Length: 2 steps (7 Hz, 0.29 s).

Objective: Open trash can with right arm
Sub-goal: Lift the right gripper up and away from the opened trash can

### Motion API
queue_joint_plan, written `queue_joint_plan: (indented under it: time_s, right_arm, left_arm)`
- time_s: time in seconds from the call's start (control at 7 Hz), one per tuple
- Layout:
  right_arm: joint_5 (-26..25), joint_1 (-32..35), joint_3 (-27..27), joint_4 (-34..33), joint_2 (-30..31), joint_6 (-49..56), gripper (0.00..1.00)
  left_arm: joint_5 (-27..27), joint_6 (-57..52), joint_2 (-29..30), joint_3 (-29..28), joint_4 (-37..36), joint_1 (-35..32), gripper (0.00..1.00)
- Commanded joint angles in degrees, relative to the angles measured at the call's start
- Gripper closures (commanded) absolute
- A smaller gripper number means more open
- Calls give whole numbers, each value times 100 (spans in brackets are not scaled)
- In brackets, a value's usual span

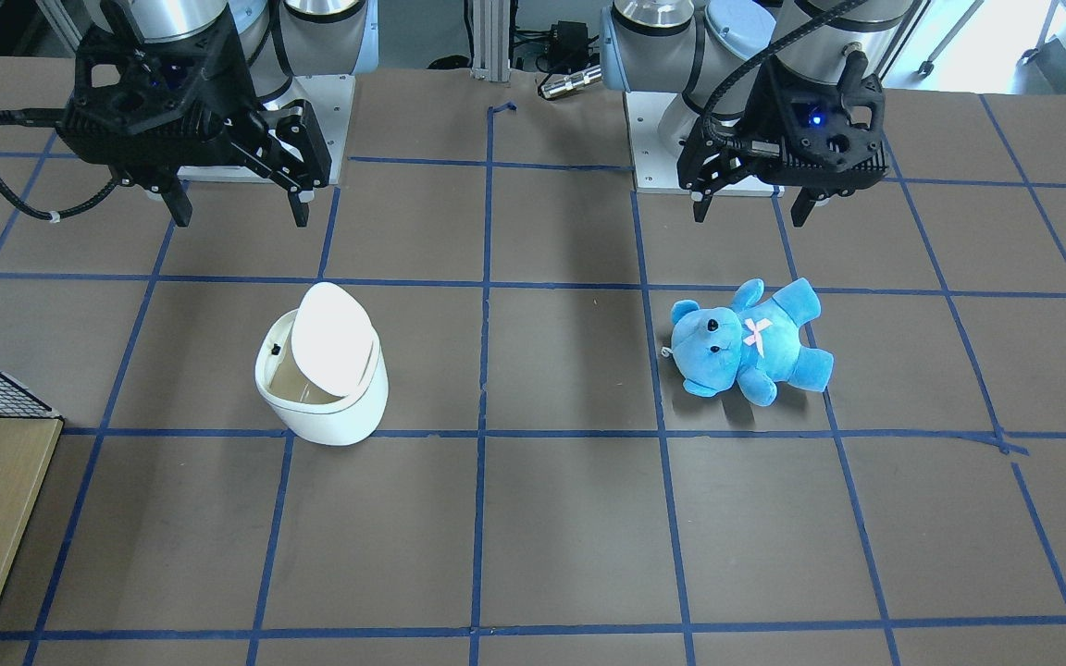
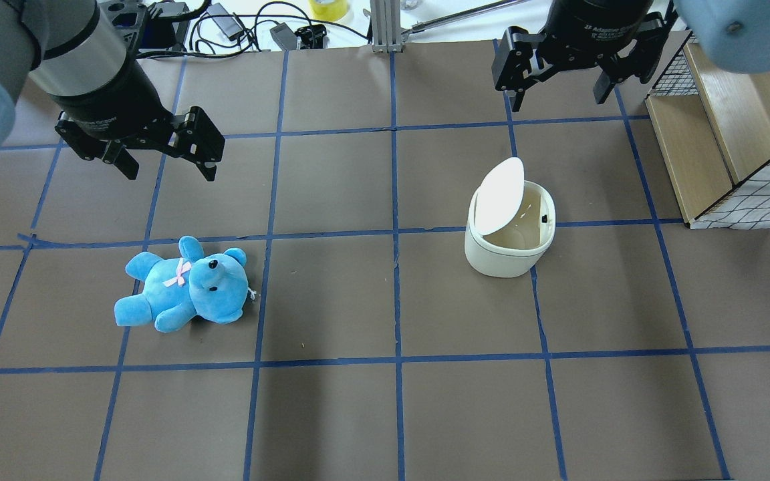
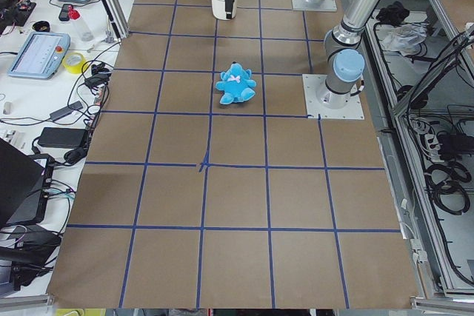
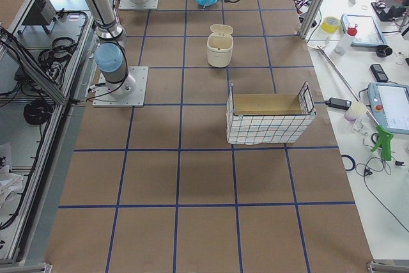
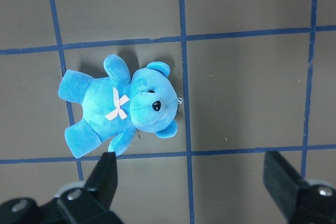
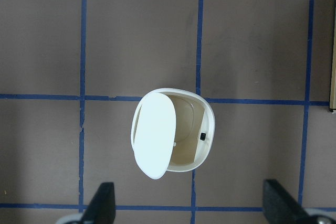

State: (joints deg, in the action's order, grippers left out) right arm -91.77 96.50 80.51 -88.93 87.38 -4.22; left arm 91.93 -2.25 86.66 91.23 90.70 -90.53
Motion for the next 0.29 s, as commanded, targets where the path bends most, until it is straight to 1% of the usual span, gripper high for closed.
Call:
queue_joint_plan:
  time_s: [0.0,0.14]
  right_arm:
    - [10,18,9,-19,-10,0,0]
    - [19,27,18,-19,-1,-9,0]
  left_arm:
    - [0,5,0,0,0,0,0]
    - [0,-4,0,0,0,0,0]
